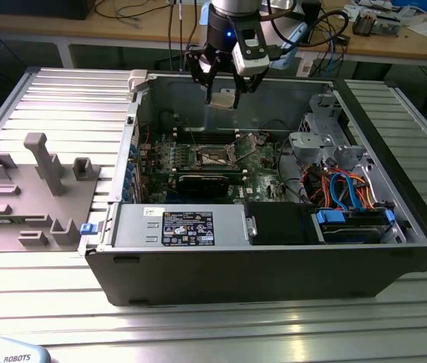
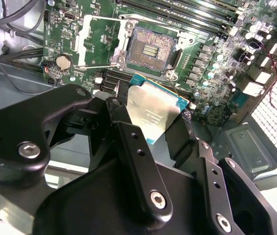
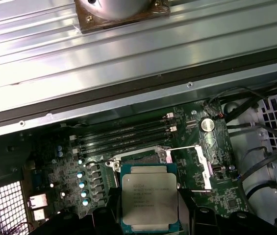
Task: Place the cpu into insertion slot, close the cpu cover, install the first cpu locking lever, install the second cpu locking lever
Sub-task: 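Place the cpu into insertion slot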
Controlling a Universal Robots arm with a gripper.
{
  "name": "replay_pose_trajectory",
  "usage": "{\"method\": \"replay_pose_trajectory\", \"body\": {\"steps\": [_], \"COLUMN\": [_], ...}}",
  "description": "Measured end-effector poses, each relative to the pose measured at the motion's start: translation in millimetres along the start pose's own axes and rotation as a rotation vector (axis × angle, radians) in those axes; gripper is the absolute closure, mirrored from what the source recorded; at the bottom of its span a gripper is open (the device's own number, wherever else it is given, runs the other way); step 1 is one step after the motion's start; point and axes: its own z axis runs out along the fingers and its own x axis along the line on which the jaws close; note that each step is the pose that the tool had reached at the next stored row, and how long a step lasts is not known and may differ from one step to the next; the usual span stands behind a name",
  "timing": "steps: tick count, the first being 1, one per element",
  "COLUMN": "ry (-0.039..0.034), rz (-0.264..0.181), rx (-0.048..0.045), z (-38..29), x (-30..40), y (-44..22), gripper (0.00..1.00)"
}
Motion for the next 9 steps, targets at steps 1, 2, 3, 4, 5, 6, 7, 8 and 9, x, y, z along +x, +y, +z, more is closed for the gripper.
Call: {"method": "replay_pose_trajectory", "body": {"steps": [1, 2, 3, 4, 5, 6, 7, 8, 9], "ry": [0.0, 0.0, -0.0001, -0.0001, -0.0002, -0.0002, -0.0002, -0.0002, -0.0003], "rz": [0.0, 0.001, 0.001, 0.001, 0.002, 0.002, 0.003, 0.003, 0.004], "rx": [0.0, 0.0001, 0.0001, 0.0001, 0.0, 0.0001, 0.0001, 0.0001, 0.0001], "z": [0.0, 0.1, 0.2, 0.2, 0.3, 0.3, 0.3, 0.4, 0.5], "x": [0.0, 0.0, 0.0, 0.0, 0.0, 0.0, 0.0, 0.0, 0.0], "y": [0.0, 0.0, 0.0, 0.0, 0.0, 0.0, 0.0, 0.0, -0.1], "gripper": [0.46, 0.46, 0.46, 0.46, 0.46, 0.46, 0.46, 0.46, 0.46]}}
